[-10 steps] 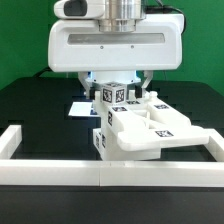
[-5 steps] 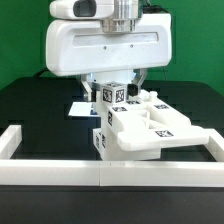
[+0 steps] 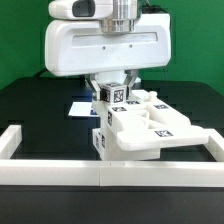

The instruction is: Assemble chair

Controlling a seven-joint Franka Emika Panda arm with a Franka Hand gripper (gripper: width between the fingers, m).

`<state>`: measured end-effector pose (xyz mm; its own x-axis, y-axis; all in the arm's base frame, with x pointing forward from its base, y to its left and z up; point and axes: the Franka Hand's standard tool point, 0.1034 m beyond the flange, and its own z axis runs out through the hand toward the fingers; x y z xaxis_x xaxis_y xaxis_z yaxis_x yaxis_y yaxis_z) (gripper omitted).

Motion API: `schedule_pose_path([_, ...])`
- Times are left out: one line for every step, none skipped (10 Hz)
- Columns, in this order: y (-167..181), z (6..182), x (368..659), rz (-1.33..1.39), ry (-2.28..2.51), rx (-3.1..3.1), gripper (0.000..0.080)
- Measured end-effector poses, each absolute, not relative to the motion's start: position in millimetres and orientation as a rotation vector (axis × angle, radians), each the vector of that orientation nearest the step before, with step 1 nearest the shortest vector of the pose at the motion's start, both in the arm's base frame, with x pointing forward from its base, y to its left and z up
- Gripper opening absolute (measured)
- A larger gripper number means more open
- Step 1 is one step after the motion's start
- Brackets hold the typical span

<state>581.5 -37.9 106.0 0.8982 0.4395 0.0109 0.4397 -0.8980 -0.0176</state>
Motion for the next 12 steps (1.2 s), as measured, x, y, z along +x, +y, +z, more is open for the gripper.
schedule_pose_path([-37.6,106.0,581.5,-0.01,-0.615,-3.059,0.0269])
schedule_pose_path([-37.6,105.9,581.5,-0.009,-0.49,-3.082,0.0269])
schedule_pose_path([-37.7,105.9,581.7,-0.01,-0.414,-3.092,0.0269])
schedule_pose_path([-37.9,106.0,582.0,-0.011,-0.246,-3.109,0.0269])
schedule_pose_path([-38.2,106.0,582.0,-0.01,-0.154,-3.115,0.0269])
schedule_pose_path([-38.4,106.0,582.1,-0.009,-0.052,-3.118,0.0269])
schedule_pose_path([-38.1,106.0,582.3,-0.008,0.146,-3.114,0.0269])
schedule_pose_path([-37.6,106.0,582.3,-0.007,0.219,-3.109,0.0269])
schedule_pose_path([-36.7,106.1,582.4,-0.005,0.357,-3.096,0.0271])
schedule_pose_path([-36.5,106.1,582.4,-0.005,0.427,-3.087,0.0271])
schedule_pose_path([-36.5,106.1,582.4,-0.005,0.426,-3.087,0.0271])
schedule_pose_path([-36.6,105.9,582.3,-0.004,0.424,-3.088,0.0338])
